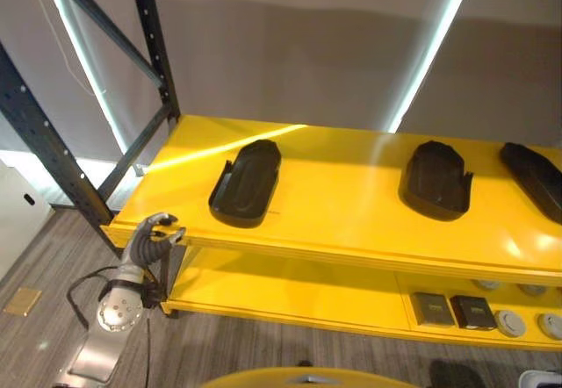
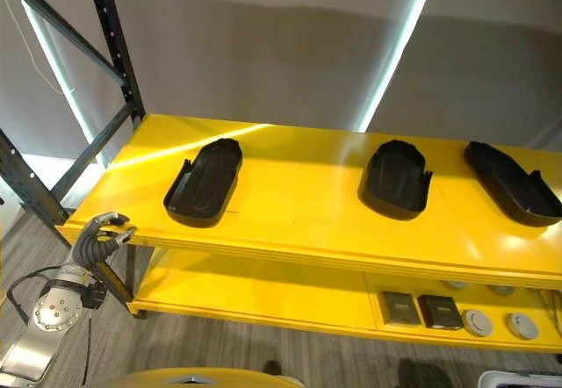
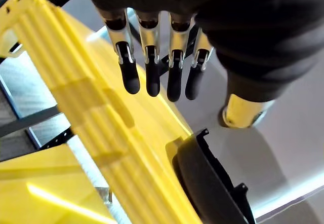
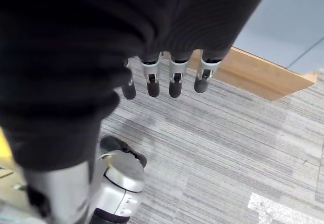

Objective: Move parts from the plastic box to the shelf.

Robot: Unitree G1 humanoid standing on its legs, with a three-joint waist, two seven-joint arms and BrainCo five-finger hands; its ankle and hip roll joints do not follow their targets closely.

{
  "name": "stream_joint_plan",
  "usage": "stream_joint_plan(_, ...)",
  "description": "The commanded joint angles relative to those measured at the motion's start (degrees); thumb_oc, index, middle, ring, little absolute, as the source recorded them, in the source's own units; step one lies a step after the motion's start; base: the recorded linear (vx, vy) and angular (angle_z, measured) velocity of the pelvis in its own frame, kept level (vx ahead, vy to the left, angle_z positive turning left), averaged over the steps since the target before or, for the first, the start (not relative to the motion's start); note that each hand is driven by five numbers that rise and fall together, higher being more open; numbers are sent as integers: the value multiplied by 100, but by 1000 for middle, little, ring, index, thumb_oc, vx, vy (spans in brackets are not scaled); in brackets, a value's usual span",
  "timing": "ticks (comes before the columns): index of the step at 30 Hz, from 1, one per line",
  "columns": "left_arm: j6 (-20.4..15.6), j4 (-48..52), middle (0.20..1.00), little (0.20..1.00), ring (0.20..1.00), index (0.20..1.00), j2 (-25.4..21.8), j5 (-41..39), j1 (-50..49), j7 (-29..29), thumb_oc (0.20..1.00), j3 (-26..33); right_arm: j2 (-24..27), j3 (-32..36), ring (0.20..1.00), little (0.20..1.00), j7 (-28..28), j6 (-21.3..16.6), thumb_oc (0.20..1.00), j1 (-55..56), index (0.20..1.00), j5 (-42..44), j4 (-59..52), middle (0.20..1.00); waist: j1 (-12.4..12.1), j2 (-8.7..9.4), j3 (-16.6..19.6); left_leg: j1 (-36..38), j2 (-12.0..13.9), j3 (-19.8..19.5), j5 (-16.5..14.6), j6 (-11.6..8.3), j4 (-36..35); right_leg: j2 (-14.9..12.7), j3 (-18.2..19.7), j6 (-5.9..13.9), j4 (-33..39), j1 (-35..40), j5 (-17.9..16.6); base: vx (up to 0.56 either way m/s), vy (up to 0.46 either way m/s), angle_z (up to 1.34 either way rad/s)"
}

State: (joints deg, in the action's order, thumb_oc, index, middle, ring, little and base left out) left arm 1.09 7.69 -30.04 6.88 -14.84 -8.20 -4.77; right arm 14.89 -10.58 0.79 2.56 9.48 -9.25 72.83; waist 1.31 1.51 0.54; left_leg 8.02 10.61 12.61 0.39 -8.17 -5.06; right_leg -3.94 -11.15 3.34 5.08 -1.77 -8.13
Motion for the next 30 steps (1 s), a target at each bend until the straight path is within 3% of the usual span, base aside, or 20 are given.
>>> stream_joint_plan(1,-514,445,200,200,200,200,-13,-277,370,369,200,-53,135,-15,1000,1000,-39,-59,1000,-416,1000,242,132,1000,155,-446,-393,-77,301,-183,358,60,6,-383,119,88,-101,262,267,-27,7,-10)
stream_joint_plan(6,-537,494,200,200,200,200,37,-644,530,618,200,-490,71,-35,1000,1000,-102,-70,1000,-397,1000,314,126,1000,237,-461,-550,-219,286,-155,315,62,6,-369,113,94,-46,126,279,-36,2,0)
stream_joint_plan(14,-555,63,200,200,200,200,126,-656,1466,421,200,-692,181,7,1000,1000,-181,-75,1000,-419,1000,460,-31,1000,503,-489,-703,-379,300,-96,318,18,6,-377,132,97,-10,-142,259,-17,-8,-6)
stream_joint_plan(30,-435,-1731,200,200,200,200,618,-484,3068,-585,200,-719,338,14,1000,1000,-294,-102,1000,-434,1000,599,-118,1000,1034,-630,-926,-560,354,10,295,-38,6,-384,208,84,-8,-564,276,3,-14,-6)
